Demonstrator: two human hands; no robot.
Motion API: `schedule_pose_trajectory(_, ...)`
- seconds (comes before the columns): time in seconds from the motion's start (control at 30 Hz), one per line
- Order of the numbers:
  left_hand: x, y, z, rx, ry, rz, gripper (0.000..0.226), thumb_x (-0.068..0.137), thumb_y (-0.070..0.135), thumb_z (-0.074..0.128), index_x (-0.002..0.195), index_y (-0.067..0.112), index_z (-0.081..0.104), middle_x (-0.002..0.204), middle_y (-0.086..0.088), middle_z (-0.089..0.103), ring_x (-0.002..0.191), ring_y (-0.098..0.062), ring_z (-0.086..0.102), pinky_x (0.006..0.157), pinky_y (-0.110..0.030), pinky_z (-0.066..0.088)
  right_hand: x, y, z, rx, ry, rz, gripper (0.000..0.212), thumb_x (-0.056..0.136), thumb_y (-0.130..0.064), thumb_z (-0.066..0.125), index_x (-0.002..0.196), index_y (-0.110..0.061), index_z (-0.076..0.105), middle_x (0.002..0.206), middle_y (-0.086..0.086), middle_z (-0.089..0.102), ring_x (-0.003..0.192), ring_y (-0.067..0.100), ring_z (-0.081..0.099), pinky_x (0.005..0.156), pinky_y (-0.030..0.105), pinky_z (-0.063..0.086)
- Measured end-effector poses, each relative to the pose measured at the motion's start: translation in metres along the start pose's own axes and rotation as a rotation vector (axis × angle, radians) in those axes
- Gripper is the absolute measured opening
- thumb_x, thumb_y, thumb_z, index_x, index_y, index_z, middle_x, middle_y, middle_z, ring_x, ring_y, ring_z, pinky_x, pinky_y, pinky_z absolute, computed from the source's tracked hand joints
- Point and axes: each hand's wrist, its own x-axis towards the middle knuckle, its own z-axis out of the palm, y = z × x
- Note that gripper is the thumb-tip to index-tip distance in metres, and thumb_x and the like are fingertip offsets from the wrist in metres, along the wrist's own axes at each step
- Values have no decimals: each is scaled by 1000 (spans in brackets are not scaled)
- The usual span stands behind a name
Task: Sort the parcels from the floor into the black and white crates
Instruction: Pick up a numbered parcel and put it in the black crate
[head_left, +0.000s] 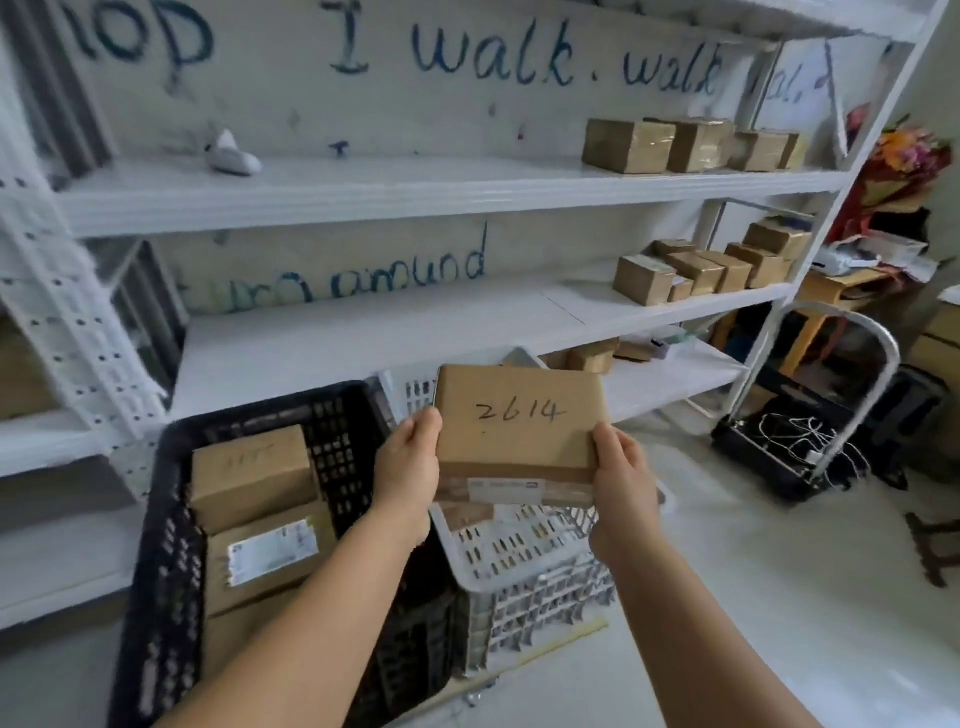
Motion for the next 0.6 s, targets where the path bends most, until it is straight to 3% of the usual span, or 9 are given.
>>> schedule_pose_trajectory(0.1,9,-3,-40,-17,115,-21,29,95,44,46,103,24,65,103,-2,67,99,-22,61,91,-41,48,-4,11,39,-44,-111,13,25,95,-37,50,115,-24,55,97,-3,56,86,13,52,69,32,42)
schedule_pose_trajectory(0.2,14,-4,-76,-50,227,-27,22,99,38,43,92,29,62,91,12,58,84,-7,52,86,-30,36,-11,21,77,-94,-227,40,24,98,-35,47,116,-21,53,93,-4,54,78,9,50,56,26,37)
schedule_pose_trajectory(0.33,23,-11,-119,-4,385,-87,38,97,42,42,129,25,53,128,14,50,119,-15,46,102,-37,33,-10,43,124,-147,-342,92,28,97,-38,48,119,-22,53,98,-2,57,82,12,51,62,28,42)
schedule_pose_trajectory(0.4,28,-18,-138,45,447,-126,36,96,42,42,121,20,58,123,1,58,111,-22,52,103,-42,37,-9,54,142,-185,-405,133,29,98,-39,47,120,-23,52,98,-4,56,83,12,51,64,28,41)
schedule_pose_trajectory(0.47,31,-25,-152,80,513,-161,32,97,35,40,111,15,60,111,-11,60,97,-25,55,94,-40,43,-6,66,156,-227,-476,169,23,99,-37,45,118,-27,50,96,-7,54,82,10,50,64,27,41)
schedule_pose_trajectory(0.53,32,-32,-163,132,587,-177,27,99,31,39,104,17,62,102,-7,59,86,-20,52,82,-34,41,-3,80,167,-282,-542,205,22,100,-36,43,119,-29,51,95,-8,54,85,12,51,71,30,42)
schedule_pose_trajectory(0.6,35,-41,-170,201,655,-208,29,100,30,38,115,20,61,108,-1,58,89,-18,50,81,-31,40,3,97,177,-349,-601,233,27,100,-33,41,124,-27,51,101,-4,56,93,17,53,76,33,44)
